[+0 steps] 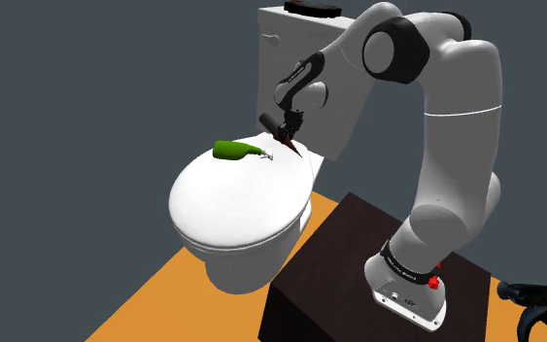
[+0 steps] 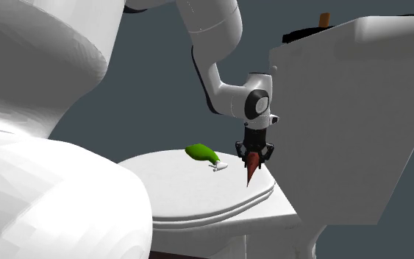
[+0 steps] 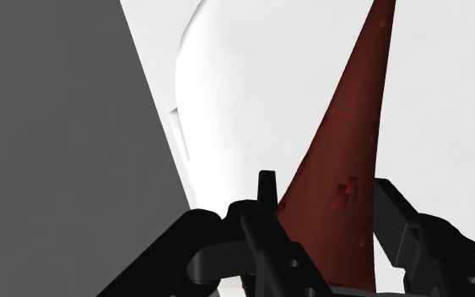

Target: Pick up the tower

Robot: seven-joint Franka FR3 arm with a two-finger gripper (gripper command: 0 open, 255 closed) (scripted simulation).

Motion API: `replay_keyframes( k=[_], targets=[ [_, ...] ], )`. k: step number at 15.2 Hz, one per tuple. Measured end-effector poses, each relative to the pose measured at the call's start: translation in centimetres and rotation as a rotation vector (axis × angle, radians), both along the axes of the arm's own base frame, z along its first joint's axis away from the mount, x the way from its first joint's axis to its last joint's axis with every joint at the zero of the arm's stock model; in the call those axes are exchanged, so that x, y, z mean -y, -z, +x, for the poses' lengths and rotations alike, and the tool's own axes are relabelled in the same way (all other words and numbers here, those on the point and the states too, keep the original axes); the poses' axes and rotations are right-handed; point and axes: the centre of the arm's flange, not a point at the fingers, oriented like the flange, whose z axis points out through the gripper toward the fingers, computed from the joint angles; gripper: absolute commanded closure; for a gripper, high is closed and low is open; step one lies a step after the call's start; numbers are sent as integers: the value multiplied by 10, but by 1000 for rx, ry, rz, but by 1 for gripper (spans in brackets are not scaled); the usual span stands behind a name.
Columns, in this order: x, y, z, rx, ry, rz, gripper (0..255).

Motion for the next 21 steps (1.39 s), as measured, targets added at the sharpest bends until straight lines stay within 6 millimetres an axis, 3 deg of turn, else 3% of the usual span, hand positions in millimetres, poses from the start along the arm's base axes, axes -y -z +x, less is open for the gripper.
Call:
replay_keyframes(
  k=[6,21],
  targets=[
    [0,-3,0,0,0,0,255],
    [0,-77,0,0,0,0,255]
  ],
)
